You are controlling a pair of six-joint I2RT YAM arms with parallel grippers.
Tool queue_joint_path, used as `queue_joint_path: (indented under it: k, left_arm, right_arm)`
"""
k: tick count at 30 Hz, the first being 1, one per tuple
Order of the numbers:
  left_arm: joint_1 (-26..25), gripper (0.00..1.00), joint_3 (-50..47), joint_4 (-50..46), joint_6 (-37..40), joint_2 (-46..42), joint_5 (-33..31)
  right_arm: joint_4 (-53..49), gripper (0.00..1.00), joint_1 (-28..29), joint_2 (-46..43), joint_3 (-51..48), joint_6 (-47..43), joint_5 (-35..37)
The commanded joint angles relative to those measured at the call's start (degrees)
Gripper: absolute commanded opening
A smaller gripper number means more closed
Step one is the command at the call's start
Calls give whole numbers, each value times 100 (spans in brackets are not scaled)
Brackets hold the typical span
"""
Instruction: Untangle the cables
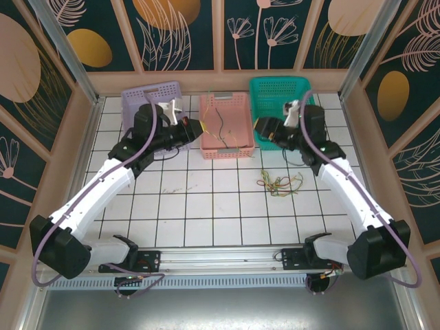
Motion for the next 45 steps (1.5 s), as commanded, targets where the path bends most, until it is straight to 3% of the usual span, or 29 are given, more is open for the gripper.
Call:
queue_joint_path:
  k: [1,5,11,14,21,25,31,39,44,45]
  left_arm:
    - [144,0,451,-165,-181,150,530]
    - [186,0,804,-450,-131,377,718]
    - [184,0,855,-637,-50,447,667]
    - [191,0,893,-642,-49,454,638]
    - [287,0,1082,-651,-59,624,662]
    - [419,0,1165,-648,-69,736,619]
    - [1043,0,1604,-665,-93,1002,367]
    - [1851,0,2174,-429,-29,1539,377]
    - [1973,0,2712,-1183,616,1867,-68]
    - [1970,0,2804,-1329,766,1905,-154]
  right_arm:
    - [201,62,514,83,-275,-1214,692]
    - [206,67,824,537,-132,-2237,1262]
    - [259,67,886,1337,466,-3122,1404]
    - [115,53,927,1737,731,-3265,1322]
    - [443,35,1210,1834,538,-3097,1196]
    - [435,0,1411,1844,551,-3016,1280]
    - [117,0,1880,1538,212,-3102,1447]
    - [-328,0,3223,1385,30,-3269,1501]
    - [-379,0,3358,1789,503,-3254,1459]
    - [-394,7,3313,1884,678,-3218,1503]
